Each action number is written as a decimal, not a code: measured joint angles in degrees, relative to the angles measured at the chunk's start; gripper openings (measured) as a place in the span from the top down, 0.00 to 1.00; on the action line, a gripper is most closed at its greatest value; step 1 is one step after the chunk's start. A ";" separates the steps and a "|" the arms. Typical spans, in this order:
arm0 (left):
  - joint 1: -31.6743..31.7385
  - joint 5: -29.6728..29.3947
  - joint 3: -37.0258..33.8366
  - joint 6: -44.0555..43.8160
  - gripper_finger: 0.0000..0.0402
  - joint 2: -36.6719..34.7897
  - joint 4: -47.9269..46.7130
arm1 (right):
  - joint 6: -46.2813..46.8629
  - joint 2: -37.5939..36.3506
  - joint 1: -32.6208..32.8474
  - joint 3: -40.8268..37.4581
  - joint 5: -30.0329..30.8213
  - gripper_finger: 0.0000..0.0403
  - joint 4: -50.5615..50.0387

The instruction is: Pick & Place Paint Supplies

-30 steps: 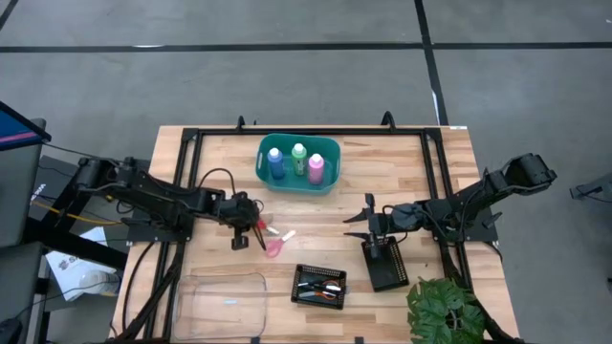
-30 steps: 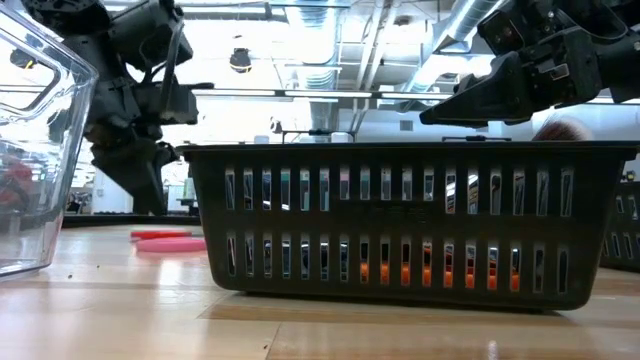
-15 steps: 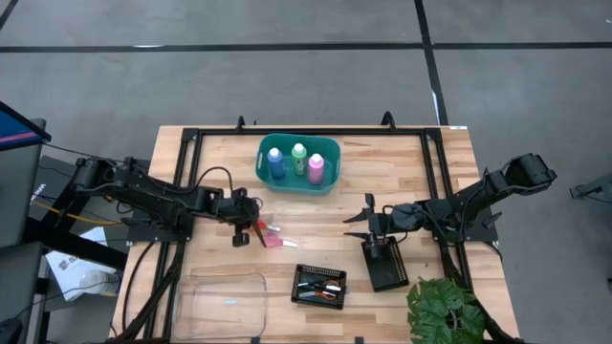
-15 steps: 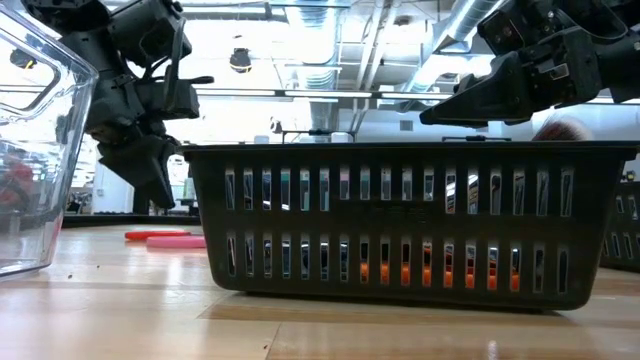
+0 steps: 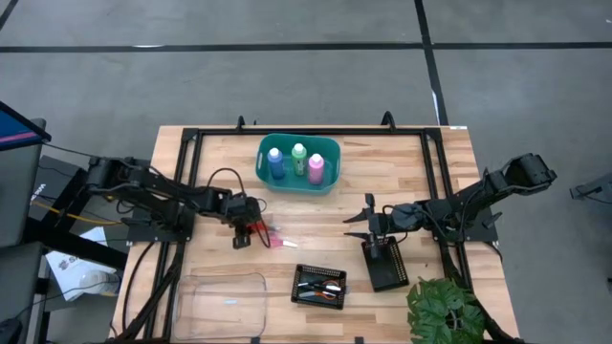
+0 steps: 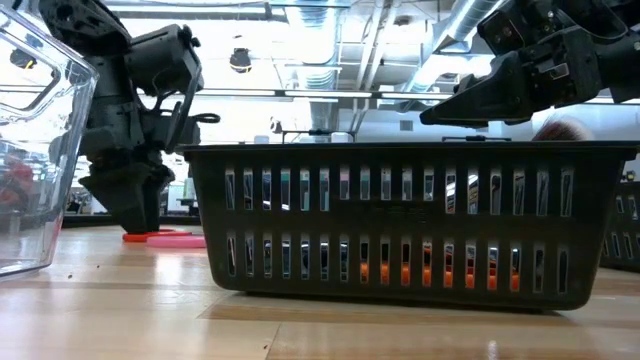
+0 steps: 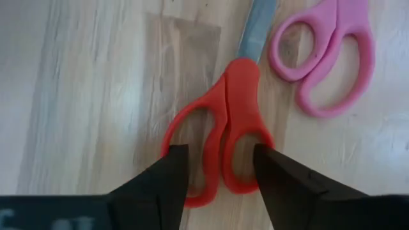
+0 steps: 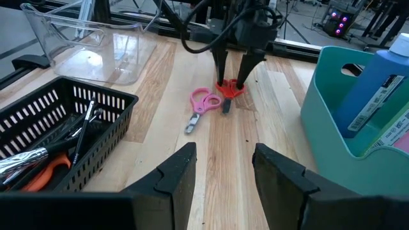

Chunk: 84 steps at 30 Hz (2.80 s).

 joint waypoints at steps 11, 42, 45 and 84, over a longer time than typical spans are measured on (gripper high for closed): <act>-0.09 -0.64 -0.08 0.82 0.92 2.11 2.05 | 0.00 -0.01 -0.03 0.00 0.00 0.64 -0.36; -0.07 -7.35 -0.44 0.68 0.98 -6.81 4.28 | 0.28 -0.02 -0.48 0.00 0.00 0.64 0.11; -0.08 -7.40 -0.43 2.38 0.90 -6.47 4.70 | 0.75 -0.02 -0.75 0.00 0.00 0.64 0.05; -0.89 -10.01 0.36 0.43 0.93 6.03 11.82 | 1.04 -0.02 -1.12 0.00 0.00 0.64 -0.37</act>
